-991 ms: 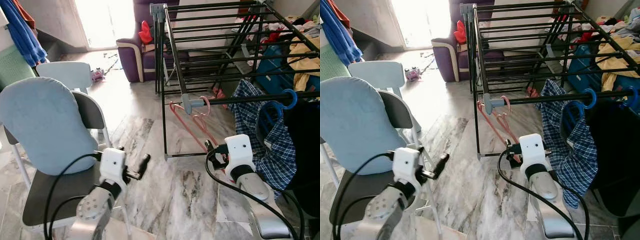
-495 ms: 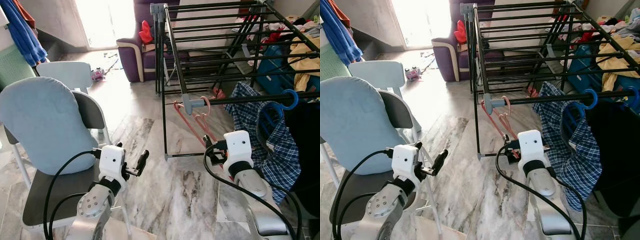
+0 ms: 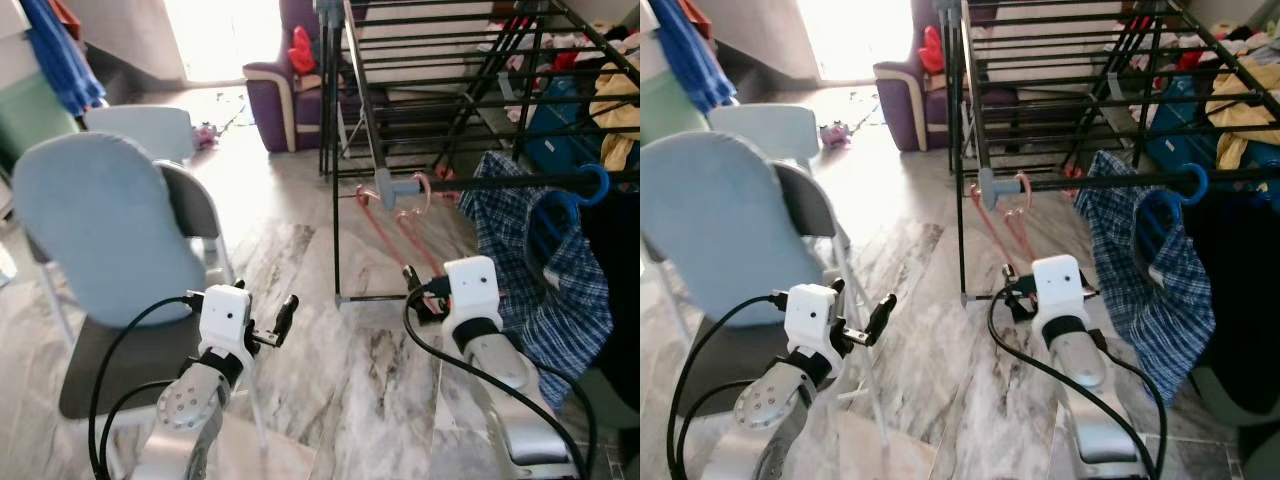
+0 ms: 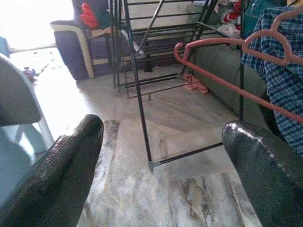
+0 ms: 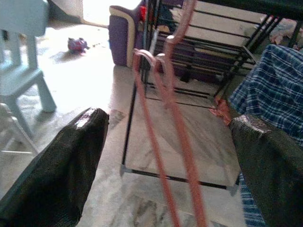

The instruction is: Hang hanger

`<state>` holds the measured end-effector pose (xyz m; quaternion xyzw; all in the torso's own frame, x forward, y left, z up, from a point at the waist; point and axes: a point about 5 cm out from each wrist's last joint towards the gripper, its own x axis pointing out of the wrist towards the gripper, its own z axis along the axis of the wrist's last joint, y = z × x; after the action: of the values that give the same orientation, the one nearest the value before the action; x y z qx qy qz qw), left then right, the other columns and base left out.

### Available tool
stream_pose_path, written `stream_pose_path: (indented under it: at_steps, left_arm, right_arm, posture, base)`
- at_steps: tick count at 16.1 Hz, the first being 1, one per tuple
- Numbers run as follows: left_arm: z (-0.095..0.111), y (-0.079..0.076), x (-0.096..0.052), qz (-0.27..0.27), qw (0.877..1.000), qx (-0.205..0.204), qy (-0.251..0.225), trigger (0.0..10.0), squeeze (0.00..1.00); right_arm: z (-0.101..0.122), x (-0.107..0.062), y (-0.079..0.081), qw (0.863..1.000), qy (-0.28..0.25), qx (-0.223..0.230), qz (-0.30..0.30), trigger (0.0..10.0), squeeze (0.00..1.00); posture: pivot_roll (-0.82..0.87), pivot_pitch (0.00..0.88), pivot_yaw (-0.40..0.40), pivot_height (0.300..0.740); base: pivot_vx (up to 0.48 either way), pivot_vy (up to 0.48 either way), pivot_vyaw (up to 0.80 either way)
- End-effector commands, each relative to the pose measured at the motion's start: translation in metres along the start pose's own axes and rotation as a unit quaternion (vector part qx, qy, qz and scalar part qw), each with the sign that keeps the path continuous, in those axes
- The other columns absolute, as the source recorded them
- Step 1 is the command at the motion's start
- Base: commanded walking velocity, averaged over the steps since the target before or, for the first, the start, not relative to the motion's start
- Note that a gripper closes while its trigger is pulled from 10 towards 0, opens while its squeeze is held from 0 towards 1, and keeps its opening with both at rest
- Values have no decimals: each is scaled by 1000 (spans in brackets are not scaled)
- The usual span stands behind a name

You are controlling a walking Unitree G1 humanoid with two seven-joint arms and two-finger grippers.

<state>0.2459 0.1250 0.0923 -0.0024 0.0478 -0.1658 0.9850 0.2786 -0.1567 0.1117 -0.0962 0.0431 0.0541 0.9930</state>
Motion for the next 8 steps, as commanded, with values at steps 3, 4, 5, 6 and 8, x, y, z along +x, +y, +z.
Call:
stream_pose_path:
  at_steps: [3,4,5,6,8]
  left_arm:
    - [-3,-2,1,-3,1000,5,6,10000,0]
    - [-3,-3,1,-3,1000,5,6,10000,0]
    - [-3,-3,2,-4,1000,5,6,10000,0]
    - [-3,-4,2,-5,1000,6,6,10000,0]
    - [-3,-5,3,-7,1000,8,6,10000,0]
  right_arm:
    - [0,2,0,1000,1,2,0,10000,0]
    - [0,2,0,1000,1,2,0,10000,0]
    - [0,3,0,1000,1,2,-1,10000,0]
    - [0,3,0,1000,1,2,-1,10000,0]
    - [0,4,0,1000,0,2,-1,10000,0]
  posture:
    - [-122,0,49,736]
    - [-122,0,49,736]
    - [-123,0,48,736]
    - [-123,0,48,736]
    - [-122,0,48,736]
  base:
    - [-347,0,0]
    - [-349,0,0]
    - [-349,0,0]
    - [-349,0,0]
    - [-349,0,0]
